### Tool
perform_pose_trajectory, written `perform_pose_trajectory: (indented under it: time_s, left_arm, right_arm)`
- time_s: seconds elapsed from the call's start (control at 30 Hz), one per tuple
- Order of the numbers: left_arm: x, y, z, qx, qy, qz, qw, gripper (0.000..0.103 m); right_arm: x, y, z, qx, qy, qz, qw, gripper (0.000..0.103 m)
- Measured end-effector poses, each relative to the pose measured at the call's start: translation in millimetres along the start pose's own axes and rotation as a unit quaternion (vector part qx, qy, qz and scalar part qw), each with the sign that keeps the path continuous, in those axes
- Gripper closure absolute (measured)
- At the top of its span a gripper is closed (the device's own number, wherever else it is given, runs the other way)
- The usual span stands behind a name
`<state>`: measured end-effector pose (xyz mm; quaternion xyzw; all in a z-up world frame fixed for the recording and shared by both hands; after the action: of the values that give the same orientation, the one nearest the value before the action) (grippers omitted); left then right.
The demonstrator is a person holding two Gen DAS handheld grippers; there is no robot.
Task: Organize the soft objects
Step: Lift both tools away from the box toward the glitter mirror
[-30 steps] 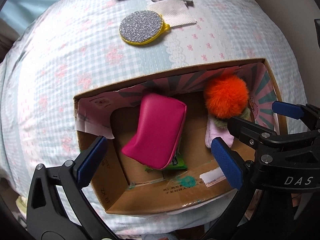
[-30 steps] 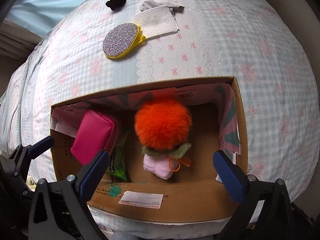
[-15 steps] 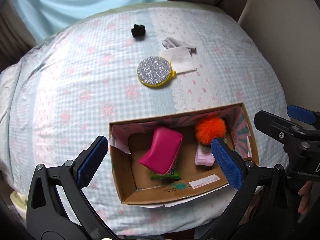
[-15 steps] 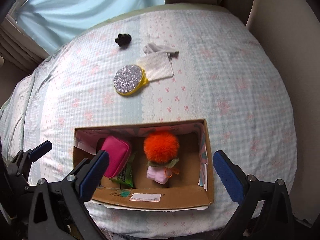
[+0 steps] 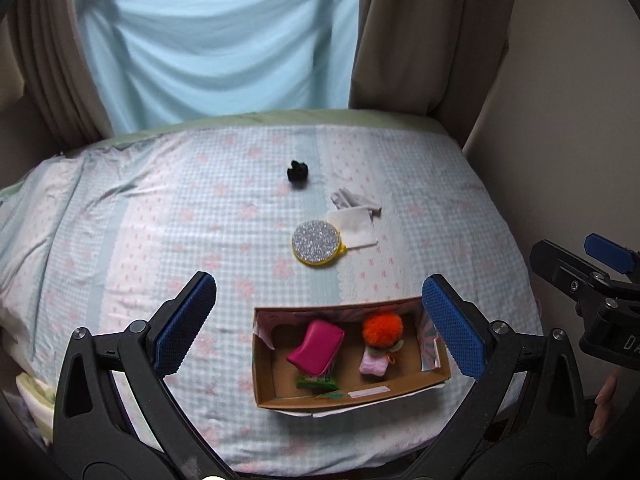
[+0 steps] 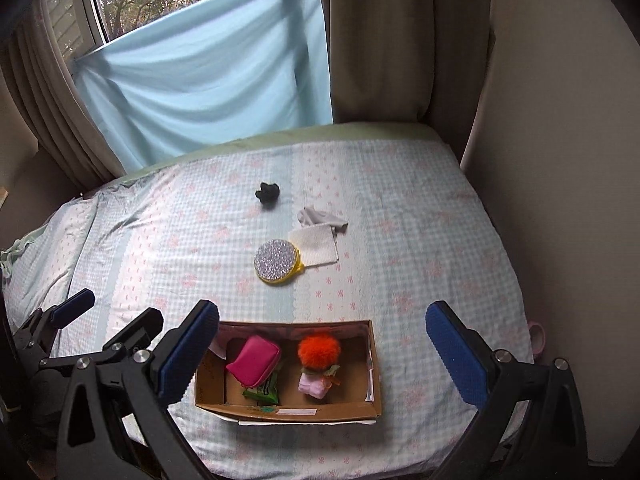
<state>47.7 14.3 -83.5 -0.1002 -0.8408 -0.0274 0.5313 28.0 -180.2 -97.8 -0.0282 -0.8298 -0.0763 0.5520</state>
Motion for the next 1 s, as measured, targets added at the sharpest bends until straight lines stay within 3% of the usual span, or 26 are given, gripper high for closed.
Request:
perform_pose_trajectory:
  time_s: [0.27,0.47,0.7,1.0]
  left_arm:
    - [35,-11,-13,0.019,-0.042,-0.018,0.9988,0.0]
    - [25,-14,-18,0.091,-0.048,-0.031,0.9942,0.0]
    - [-35,-5,-20,0.143,-0.006,-0.041,0.9889,0.0]
    - [-144,7,-50,0.138,0.059,-0.02,0.9885,0.0]
  right_arm:
    - [37,-10,-7,0.007,-0.03,-0.003,1.0,0.0]
    - [36,-36,-19,0.03,-0.039,-0.023,0.999,0.0]
    - [6,-56,-59,0.093,-0.048,-0.035,0.994,0.0]
    - [-92,-66,-106,0.066,-0.001,-0.08,0.995,0.0]
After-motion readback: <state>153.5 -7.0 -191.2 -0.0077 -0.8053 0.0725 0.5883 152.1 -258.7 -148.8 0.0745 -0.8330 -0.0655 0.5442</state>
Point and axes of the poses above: each gripper's, at about its wrist camera, not at the fingertips, and x roughly against the way its jaws point, y to its left, z to its underside, the point moved 3 cm from there along -x, roughly the way its jaws point, and after that the axes turned 13 degrees about y, right-handed, at the moved point
